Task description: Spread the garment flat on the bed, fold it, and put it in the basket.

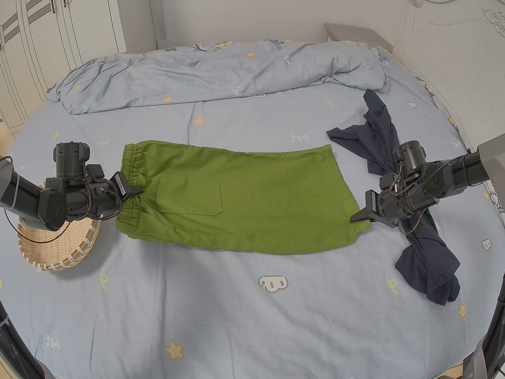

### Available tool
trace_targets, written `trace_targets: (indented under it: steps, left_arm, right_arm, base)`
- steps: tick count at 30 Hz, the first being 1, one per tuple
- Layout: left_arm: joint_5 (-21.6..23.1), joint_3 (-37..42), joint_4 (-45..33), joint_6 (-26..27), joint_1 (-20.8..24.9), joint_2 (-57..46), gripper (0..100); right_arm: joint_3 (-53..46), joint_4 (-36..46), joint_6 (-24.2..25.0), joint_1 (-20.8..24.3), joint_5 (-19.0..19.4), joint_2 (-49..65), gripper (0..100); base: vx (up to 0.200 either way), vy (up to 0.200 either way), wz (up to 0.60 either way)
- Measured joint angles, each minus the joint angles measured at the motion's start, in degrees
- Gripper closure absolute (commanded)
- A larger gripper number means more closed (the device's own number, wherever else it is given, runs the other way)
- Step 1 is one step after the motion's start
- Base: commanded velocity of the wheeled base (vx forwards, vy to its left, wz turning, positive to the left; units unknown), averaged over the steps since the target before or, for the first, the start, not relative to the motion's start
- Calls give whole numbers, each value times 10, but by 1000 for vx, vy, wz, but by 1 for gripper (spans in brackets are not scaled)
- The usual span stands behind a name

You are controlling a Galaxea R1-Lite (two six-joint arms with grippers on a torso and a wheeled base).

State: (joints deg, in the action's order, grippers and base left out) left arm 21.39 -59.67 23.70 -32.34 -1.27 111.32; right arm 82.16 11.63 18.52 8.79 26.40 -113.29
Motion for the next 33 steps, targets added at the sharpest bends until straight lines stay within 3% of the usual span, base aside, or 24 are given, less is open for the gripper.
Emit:
trace_targets:
  steps: [10,18,33]
  left_arm:
    - [1,-1,-2,1,-6,1,100]
    - [1,32,-9,13,-7,-15,100]
    - [1,221,-10,58,-5,-123,100]
  right_arm:
    - [0,2,-1,-13,0,17,100]
    - [-41,48,-2,-2,-5,86,100]
    - [-304,31,-6,26,-9,227,100]
  base:
    - [0,0,0]
    - [0,0,0]
    - [0,0,0]
